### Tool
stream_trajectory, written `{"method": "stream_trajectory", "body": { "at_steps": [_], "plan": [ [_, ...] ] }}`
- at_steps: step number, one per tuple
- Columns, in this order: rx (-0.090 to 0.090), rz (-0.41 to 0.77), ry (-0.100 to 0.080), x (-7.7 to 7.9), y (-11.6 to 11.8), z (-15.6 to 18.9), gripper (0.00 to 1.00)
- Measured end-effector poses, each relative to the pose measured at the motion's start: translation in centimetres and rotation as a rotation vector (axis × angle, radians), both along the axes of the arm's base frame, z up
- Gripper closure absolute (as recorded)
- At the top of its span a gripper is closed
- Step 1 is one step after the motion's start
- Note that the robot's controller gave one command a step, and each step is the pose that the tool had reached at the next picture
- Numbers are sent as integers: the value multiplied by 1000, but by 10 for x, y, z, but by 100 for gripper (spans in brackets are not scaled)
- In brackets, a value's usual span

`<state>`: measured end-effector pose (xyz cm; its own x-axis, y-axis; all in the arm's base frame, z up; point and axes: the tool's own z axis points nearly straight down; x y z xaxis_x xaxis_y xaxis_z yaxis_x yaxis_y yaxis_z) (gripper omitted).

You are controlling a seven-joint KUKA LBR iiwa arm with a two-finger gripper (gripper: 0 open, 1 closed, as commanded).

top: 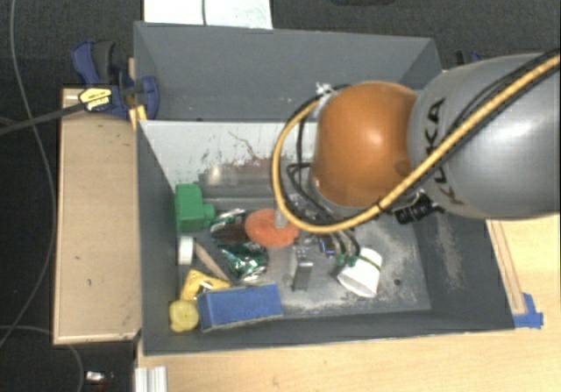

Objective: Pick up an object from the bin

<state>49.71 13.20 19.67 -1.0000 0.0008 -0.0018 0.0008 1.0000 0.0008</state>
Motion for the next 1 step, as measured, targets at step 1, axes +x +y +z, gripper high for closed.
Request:
{"method": "stream_trajectory", "body": {
  "at_steps": [1],
  "plan": [
    [2,36,-5,36,-39,-45,0]
  ]
}}
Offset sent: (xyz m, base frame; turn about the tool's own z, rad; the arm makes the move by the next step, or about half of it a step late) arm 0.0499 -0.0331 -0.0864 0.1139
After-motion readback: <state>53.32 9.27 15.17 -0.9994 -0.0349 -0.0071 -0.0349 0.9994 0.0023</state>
